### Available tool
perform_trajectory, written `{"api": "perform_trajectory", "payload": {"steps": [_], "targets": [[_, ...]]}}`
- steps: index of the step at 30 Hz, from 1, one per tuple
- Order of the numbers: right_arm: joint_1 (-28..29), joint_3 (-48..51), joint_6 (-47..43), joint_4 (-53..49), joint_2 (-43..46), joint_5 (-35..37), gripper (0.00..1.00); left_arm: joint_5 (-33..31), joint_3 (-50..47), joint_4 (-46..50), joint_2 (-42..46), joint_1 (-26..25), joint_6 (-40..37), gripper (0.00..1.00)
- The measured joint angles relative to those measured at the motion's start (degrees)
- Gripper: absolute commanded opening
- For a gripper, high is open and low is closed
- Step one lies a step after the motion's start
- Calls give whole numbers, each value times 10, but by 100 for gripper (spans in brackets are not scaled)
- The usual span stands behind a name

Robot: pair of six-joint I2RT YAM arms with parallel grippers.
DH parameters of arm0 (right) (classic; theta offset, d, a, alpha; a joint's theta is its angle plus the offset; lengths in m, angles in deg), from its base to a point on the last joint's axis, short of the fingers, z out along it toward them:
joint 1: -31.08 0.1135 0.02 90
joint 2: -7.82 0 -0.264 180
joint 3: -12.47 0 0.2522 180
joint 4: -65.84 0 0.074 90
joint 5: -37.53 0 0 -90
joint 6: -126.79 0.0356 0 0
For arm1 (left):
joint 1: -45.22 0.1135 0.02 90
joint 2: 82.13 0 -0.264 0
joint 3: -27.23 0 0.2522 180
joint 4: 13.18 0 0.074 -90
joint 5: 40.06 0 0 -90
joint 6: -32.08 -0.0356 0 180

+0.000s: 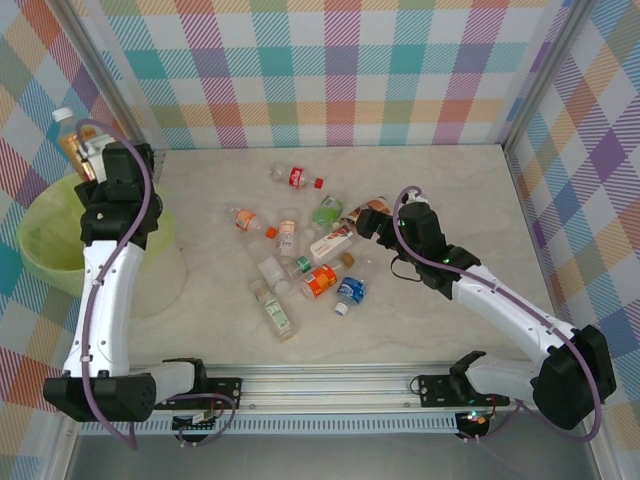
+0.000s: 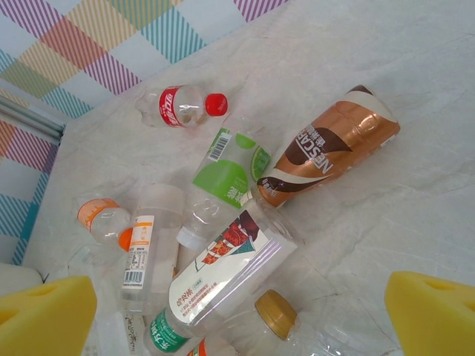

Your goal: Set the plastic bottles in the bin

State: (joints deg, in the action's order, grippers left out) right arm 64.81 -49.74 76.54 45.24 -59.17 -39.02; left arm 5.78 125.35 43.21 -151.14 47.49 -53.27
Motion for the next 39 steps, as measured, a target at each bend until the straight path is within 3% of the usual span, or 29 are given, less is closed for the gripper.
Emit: {"api": "perform_trajectory", "payload": {"steps": [7,11,18,27,39], "targets": [[0,0,0,-12,0,0,100,125,-42,48,-14,103,82,56],[0,0,0,-12,1,0,100,190,-67,61,-23,132,114,58],[0,0,0,-13,6,0,100,258,-77,64,-24,134,140,74],[0,0,0,-15,8,0,99,323,-75,66,-25,134,142,77],[0,1,0,-14,8,0,100,395,-48,62,35,134,153,91]]}}
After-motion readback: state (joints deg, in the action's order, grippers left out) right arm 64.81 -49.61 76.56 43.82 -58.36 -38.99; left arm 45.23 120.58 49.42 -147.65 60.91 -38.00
